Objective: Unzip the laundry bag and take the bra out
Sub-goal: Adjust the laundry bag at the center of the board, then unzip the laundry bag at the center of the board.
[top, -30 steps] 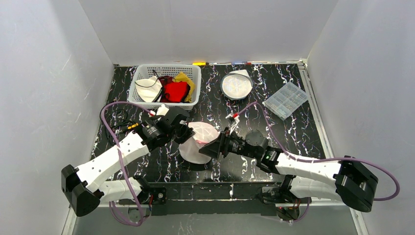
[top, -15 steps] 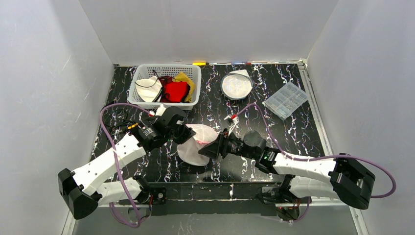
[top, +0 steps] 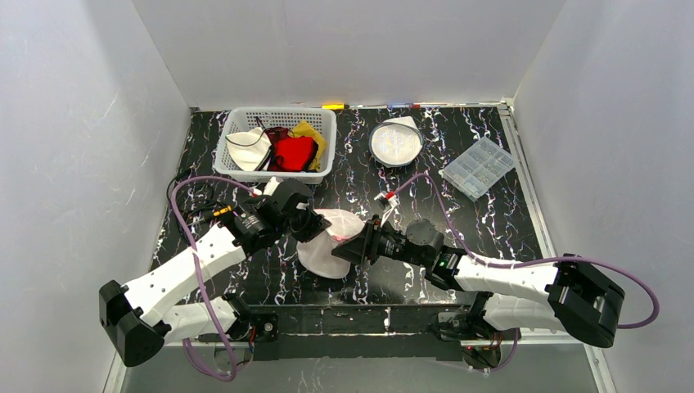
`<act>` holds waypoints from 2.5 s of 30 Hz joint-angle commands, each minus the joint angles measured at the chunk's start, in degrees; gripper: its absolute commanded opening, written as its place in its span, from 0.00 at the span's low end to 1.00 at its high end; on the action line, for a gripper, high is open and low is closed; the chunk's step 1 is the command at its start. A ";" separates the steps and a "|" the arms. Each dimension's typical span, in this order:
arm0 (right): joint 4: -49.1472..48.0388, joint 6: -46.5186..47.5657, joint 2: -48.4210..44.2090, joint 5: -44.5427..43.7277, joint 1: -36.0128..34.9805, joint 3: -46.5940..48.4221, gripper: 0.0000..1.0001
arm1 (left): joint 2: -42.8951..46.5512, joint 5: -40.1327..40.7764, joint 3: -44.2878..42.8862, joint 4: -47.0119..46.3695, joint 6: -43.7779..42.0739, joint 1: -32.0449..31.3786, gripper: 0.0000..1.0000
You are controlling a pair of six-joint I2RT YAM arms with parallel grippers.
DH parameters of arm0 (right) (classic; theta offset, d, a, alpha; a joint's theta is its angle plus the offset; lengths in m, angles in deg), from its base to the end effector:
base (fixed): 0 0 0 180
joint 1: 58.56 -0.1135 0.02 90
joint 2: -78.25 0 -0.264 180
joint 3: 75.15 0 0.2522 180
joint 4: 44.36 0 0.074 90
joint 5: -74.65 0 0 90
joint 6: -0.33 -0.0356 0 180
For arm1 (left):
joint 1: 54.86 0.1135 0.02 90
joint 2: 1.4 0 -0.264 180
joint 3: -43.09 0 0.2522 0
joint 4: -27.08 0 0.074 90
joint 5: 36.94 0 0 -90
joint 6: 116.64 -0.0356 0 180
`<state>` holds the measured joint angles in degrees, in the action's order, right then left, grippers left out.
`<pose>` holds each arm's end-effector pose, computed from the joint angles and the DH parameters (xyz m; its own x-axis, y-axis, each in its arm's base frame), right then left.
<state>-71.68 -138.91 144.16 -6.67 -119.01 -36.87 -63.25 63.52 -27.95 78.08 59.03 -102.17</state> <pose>0.1161 0.2157 0.2370 -0.7095 0.2668 -0.6523 -0.6080 0.2362 0.7580 0.1578 -0.1615 0.3139 -0.6634 -0.7270 -0.1770 -0.4031 0.5465 -0.7341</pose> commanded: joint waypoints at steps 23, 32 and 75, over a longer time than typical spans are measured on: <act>-4.06 -0.72 -2.27 -7.92 -0.03 -1.05 0.38 | 0.34 -0.61 1.56 0.52 0.73 0.13 0.00; -3.32 -1.30 -3.03 -10.64 -0.05 -1.80 0.28 | 0.54 -0.74 1.90 0.45 0.62 0.10 0.00; 15.01 2.98 -9.38 -14.42 -0.11 -1.04 0.01 | 1.86 -0.83 3.00 -0.72 -1.46 0.16 0.00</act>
<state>-60.16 -137.68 136.53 -18.56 -119.08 -38.75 -62.81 63.06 -25.44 76.88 58.40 -102.06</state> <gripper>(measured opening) 0.029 0.046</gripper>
